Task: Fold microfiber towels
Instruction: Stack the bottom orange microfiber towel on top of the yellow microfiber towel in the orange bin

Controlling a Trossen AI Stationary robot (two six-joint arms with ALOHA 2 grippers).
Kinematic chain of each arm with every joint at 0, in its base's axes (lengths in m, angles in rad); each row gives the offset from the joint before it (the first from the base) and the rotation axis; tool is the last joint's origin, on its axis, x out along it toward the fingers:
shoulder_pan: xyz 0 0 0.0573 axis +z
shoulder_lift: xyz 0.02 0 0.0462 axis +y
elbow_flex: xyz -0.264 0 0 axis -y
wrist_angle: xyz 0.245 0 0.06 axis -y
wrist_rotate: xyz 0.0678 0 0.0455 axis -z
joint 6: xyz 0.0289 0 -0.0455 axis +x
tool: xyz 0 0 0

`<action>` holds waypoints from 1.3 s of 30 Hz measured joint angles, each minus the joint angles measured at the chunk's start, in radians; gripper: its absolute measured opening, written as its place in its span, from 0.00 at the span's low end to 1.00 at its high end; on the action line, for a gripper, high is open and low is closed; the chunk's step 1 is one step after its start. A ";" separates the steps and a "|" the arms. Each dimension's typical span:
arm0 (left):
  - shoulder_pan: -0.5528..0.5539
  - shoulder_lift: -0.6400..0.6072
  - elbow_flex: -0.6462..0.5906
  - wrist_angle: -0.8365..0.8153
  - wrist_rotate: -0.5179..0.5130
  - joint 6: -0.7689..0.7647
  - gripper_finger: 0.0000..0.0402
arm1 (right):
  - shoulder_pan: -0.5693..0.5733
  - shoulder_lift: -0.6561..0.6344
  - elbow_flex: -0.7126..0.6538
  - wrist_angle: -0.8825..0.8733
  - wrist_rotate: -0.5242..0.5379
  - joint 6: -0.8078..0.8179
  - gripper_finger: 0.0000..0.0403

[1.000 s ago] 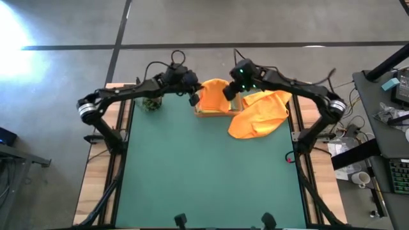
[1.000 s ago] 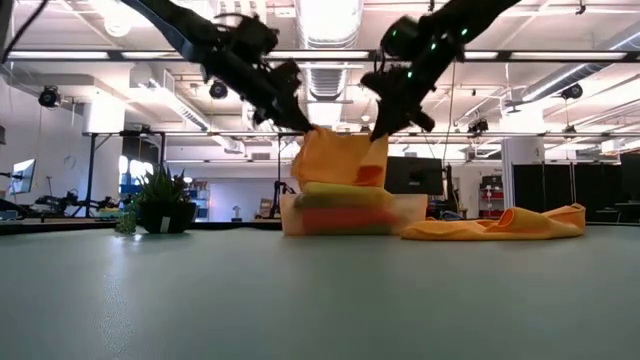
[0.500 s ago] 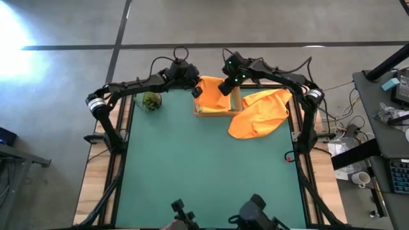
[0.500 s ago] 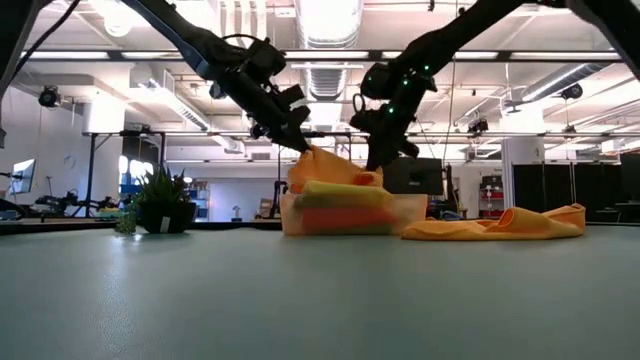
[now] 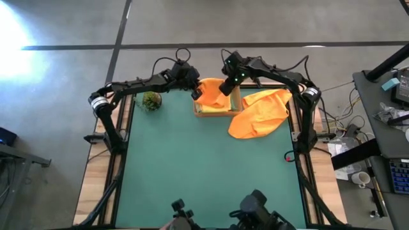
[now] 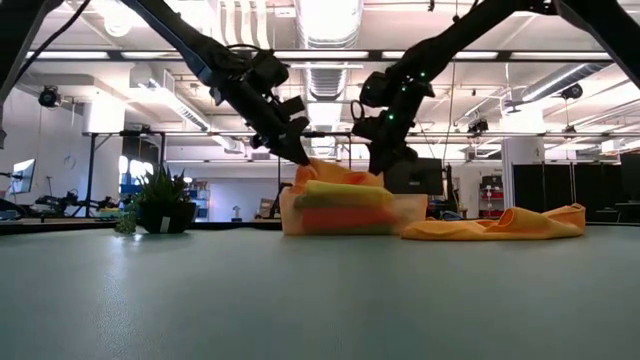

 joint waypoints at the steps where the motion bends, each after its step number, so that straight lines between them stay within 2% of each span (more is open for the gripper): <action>1: 0.000 0.000 0.002 -0.005 0.000 0.000 0.14 | -0.008 -0.001 0.002 -0.001 0.000 -0.007 0.03; 5: 0.000 0.000 0.009 -0.010 -0.009 0.000 0.23 | -0.045 -0.001 0.012 0.001 -0.003 -0.051 0.03; 10: 0.001 -0.033 0.022 -0.018 -0.066 -0.001 0.34 | -0.063 -0.003 0.018 0.000 -0.059 -0.128 0.03; 14: 0.006 -0.066 0.028 -0.056 -0.092 -0.001 0.40 | -0.063 -0.003 0.018 -0.002 -0.089 -0.183 0.03; 20: 0.015 -0.118 0.030 -0.082 -0.115 0.000 0.41 | -0.064 -0.003 0.022 -0.042 -0.109 -0.200 0.03; 39: 0.036 -0.122 0.024 -0.132 -0.121 0.001 0.41 | -0.066 -0.003 0.042 -0.106 -0.101 -0.226 0.03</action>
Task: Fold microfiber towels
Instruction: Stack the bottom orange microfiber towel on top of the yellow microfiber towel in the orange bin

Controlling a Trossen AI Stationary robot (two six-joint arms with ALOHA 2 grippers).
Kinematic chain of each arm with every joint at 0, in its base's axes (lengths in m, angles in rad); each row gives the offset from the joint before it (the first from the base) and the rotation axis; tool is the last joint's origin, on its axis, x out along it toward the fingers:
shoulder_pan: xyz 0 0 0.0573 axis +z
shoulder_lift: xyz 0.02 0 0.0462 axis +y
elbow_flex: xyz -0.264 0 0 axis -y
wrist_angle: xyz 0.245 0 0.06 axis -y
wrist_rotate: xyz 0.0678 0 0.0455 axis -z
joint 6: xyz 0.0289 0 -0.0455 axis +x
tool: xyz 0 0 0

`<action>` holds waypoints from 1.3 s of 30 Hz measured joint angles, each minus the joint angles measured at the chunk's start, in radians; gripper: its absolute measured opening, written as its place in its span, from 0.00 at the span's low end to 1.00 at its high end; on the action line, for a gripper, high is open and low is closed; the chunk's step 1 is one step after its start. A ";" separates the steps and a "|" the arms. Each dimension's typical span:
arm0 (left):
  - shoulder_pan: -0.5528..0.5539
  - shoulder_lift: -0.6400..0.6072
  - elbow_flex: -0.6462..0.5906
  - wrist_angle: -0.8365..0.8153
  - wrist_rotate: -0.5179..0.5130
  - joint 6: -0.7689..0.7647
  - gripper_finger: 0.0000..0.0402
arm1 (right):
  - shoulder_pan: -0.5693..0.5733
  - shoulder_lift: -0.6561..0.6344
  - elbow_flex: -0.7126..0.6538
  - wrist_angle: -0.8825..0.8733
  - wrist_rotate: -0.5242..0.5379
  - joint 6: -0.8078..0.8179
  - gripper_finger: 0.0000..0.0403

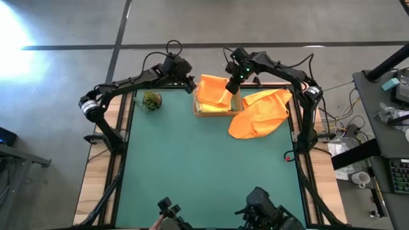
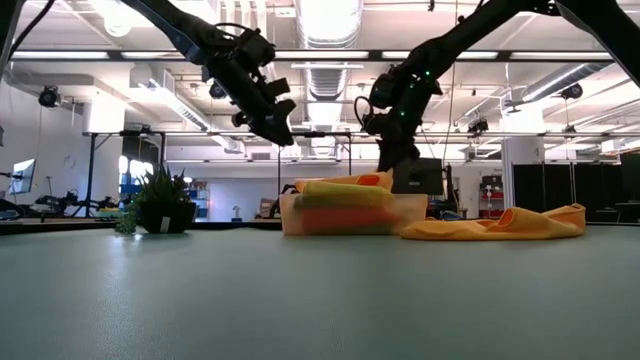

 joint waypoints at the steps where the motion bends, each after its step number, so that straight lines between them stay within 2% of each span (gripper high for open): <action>1: 0.000 0.000 0.000 0.000 0.000 0.000 0.41 | -0.001 0.000 0.000 -0.006 0.000 0.000 0.03; 16: 0.000 0.001 -0.003 0.000 0.000 0.000 0.41 | -0.001 0.000 0.001 -0.007 0.000 -0.013 0.04; 20: 0.000 0.001 -0.005 0.000 0.000 0.000 0.41 | -0.001 0.000 0.001 -0.037 0.000 -0.016 0.10; 27: 0.000 0.001 -0.005 0.000 0.001 0.000 0.41 | 0.000 -0.002 0.006 -0.052 0.001 -0.022 0.32; 30: 0.000 0.001 -0.005 0.000 0.001 0.000 0.41 | -0.002 -0.006 0.031 -0.052 0.012 -0.001 0.38; 35: 0.001 0.001 -0.006 0.000 0.001 0.000 0.41 | -0.004 -0.014 0.107 -0.066 0.027 0.038 0.39; 39: 0.001 0.001 -0.007 -0.001 0.001 0.018 0.41 | 0.012 -0.018 0.139 -0.048 -0.067 0.045 0.36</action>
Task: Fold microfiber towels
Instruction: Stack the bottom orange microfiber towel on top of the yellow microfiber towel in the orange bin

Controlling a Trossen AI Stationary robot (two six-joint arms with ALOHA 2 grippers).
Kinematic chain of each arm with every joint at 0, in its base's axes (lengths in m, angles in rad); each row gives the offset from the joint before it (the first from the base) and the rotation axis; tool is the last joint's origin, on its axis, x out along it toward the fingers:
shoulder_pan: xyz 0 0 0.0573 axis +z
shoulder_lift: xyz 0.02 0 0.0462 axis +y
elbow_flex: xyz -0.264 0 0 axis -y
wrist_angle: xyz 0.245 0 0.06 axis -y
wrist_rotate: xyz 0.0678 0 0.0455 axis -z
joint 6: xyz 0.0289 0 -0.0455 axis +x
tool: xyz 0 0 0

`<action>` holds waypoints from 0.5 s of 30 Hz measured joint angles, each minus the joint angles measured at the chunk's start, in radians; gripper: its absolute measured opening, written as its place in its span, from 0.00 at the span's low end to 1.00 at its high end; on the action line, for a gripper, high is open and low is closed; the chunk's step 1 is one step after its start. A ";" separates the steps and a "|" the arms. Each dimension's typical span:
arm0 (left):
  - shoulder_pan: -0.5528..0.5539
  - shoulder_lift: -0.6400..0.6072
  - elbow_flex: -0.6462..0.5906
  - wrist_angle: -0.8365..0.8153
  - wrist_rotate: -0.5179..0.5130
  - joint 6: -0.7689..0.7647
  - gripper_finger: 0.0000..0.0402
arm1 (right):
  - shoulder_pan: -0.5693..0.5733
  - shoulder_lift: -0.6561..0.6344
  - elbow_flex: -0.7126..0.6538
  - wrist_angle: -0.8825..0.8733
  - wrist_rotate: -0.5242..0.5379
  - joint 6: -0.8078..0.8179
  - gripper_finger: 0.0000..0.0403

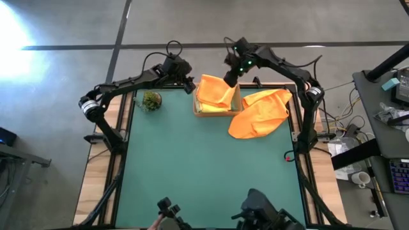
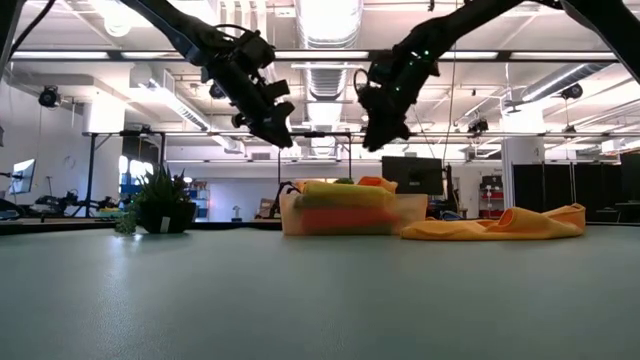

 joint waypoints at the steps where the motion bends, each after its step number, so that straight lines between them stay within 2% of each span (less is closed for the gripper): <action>1: 0.000 0.000 0.000 -0.005 0.000 0.014 0.41 | 0.009 0.006 -0.001 0.005 -0.036 0.003 0.35; 3: 0.000 0.000 0.000 -0.033 -0.006 0.043 0.41 | 0.031 0.020 -0.017 0.014 -0.072 0.015 0.33; 9: 0.010 0.000 -0.002 -0.127 -0.070 0.061 0.41 | 0.107 0.061 -0.065 0.085 -0.064 0.024 0.29; 15: 0.018 0.000 -0.008 -0.131 -0.072 0.061 0.41 | 0.155 0.123 -0.067 0.265 -0.038 0.085 0.23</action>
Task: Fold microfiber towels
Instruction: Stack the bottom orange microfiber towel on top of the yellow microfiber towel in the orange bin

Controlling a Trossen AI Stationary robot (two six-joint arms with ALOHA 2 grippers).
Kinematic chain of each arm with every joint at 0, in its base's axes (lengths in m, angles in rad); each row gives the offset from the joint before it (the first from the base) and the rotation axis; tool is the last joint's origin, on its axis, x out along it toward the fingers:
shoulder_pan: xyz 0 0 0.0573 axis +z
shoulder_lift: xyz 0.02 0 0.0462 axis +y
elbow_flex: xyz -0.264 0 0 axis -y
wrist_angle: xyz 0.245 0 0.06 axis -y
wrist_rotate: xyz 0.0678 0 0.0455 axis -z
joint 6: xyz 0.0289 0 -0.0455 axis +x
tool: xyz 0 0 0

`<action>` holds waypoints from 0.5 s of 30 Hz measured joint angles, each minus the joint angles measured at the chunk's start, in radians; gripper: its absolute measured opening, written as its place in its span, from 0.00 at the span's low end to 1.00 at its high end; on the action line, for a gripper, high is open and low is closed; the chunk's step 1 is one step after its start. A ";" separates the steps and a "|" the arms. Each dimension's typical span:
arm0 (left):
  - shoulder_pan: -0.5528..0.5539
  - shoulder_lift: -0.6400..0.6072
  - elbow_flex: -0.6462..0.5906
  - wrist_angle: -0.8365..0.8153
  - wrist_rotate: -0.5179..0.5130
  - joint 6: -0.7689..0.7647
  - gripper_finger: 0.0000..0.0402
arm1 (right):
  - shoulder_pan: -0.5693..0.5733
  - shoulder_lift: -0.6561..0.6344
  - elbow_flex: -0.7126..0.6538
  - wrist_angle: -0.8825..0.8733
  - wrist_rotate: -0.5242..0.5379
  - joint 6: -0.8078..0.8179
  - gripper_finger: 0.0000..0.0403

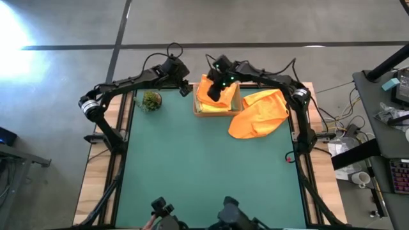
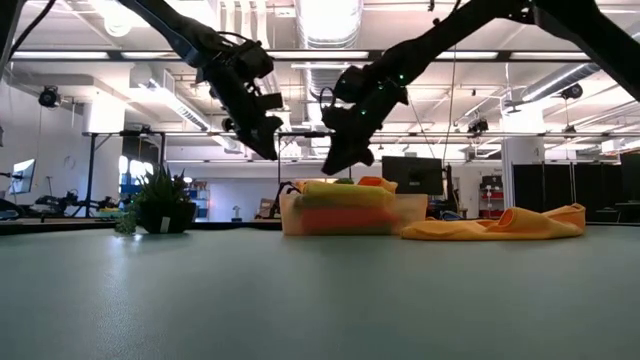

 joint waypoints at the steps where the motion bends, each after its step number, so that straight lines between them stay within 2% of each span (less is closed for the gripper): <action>1: 0.002 0.000 0.000 -0.001 -0.001 0.000 0.41 | 0.005 0.005 0.000 0.032 -0.001 0.008 0.22; 8: 0.018 -0.008 0.001 -0.061 -0.059 0.003 0.41 | 0.027 0.036 0.000 0.045 0.000 -0.059 0.20; 15: 0.024 -0.073 0.000 -0.128 -0.060 0.006 0.41 | 0.040 0.037 0.000 0.050 -0.027 -0.166 0.35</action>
